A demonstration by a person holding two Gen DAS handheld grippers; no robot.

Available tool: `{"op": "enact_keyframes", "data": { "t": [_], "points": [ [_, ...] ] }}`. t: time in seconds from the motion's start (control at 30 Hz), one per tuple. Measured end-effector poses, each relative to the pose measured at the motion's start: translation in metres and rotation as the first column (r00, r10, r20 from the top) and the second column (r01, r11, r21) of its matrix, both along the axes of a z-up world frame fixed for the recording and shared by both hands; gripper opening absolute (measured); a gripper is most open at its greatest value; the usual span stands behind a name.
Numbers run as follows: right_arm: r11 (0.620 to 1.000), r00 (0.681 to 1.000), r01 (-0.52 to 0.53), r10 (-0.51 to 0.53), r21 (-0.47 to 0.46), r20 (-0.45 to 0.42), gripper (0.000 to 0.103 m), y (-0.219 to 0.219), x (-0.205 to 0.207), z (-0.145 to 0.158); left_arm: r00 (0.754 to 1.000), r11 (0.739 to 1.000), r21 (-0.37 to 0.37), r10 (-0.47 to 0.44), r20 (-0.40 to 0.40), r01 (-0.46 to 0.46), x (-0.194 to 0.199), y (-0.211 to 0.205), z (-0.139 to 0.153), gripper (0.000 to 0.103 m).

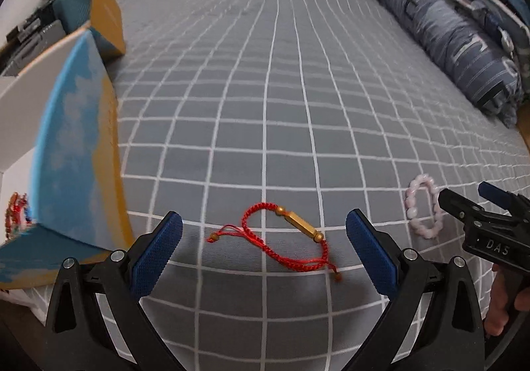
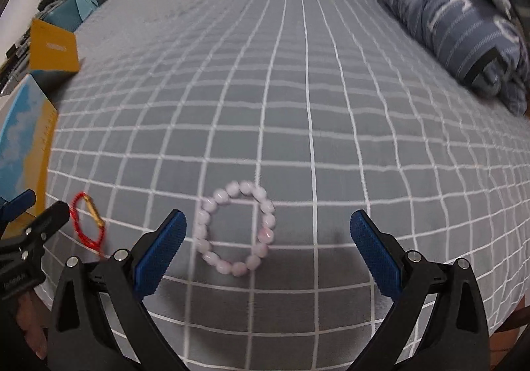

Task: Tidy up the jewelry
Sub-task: 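Move the left tool to the red string bracelet while the right tool approaches the pink bracelet, then grasp the red string bracelet with the left tool while the right tool grasps the pink bead bracelet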

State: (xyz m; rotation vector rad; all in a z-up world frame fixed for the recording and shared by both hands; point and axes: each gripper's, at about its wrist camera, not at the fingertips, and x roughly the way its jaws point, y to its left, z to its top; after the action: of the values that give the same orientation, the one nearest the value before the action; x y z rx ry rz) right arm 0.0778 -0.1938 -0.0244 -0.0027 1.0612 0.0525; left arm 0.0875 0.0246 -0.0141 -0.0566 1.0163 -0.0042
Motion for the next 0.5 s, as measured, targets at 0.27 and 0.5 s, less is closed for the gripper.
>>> {"op": "enact_keyframes", "data": {
  "t": [0.27,0.5],
  "points": [
    [0.996,0.992,0.031,-0.021,0.079,-0.127,0.063,-0.011,0.008,-0.032,0.998,1.0,0.004,-0.01,-0.066,0.011,0.011,-0.001,-0.024,0.097],
    [0.997,0.99,0.048,-0.04,0.056,-0.134,0.027,-0.016,0.01,-0.037,0.992,1.0,0.008,0.02,-0.122,-0.019,0.02,0.006,-0.04,0.078]
  ]
}}
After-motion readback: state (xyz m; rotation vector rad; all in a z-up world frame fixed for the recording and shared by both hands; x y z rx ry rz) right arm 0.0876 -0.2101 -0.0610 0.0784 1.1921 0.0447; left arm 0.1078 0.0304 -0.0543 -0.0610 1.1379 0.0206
